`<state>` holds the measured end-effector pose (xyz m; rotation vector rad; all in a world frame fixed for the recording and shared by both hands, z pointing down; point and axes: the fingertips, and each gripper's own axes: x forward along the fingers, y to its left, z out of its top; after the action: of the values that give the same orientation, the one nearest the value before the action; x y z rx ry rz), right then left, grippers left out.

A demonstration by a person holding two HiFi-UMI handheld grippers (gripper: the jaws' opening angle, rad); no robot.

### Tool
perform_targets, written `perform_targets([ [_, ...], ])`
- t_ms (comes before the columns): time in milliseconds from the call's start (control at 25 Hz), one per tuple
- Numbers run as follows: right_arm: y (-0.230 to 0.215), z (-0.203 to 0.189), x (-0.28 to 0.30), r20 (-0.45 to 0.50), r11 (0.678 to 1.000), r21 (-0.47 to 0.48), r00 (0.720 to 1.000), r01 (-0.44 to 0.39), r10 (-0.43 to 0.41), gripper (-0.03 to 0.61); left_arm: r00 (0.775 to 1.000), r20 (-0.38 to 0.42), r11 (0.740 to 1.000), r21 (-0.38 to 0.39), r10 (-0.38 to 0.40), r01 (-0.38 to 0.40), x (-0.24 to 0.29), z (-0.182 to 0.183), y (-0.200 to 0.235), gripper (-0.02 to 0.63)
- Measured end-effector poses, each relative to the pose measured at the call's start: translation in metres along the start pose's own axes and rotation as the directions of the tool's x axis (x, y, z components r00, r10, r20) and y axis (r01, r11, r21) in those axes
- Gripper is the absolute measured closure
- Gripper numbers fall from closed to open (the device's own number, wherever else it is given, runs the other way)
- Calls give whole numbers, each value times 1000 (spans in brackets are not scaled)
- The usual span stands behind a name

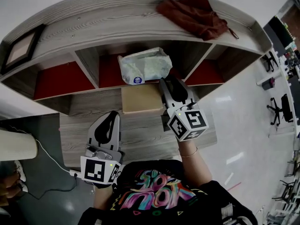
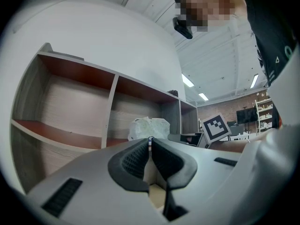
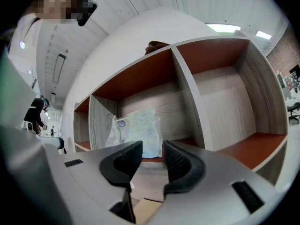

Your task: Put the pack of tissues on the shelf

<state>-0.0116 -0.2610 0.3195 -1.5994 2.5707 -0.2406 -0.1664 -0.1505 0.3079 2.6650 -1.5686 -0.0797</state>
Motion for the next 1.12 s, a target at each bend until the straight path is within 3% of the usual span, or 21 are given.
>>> perform_targets([
  [240, 3, 5, -19, -11, 999, -34, 999, -38, 38, 439, 1000, -6, 1000, 10, 9, -9, 0, 0, 0, 577],
  [560, 23, 6, -54, -58, 985, -52, 985, -165, 162, 440, 1000, -12, 1000, 24, 1, -1, 1, 0, -10, 577],
  [840, 13, -3, -84, -94, 981, -70, 981, -179, 172, 443, 1000, -18, 1000, 26, 6, -5, 2, -2, -14, 577],
  [1120, 9, -5, -108, -71, 982, -9, 980, -186, 185, 466, 1000, -24, 1000, 28, 8, -7, 3, -5, -15, 577],
])
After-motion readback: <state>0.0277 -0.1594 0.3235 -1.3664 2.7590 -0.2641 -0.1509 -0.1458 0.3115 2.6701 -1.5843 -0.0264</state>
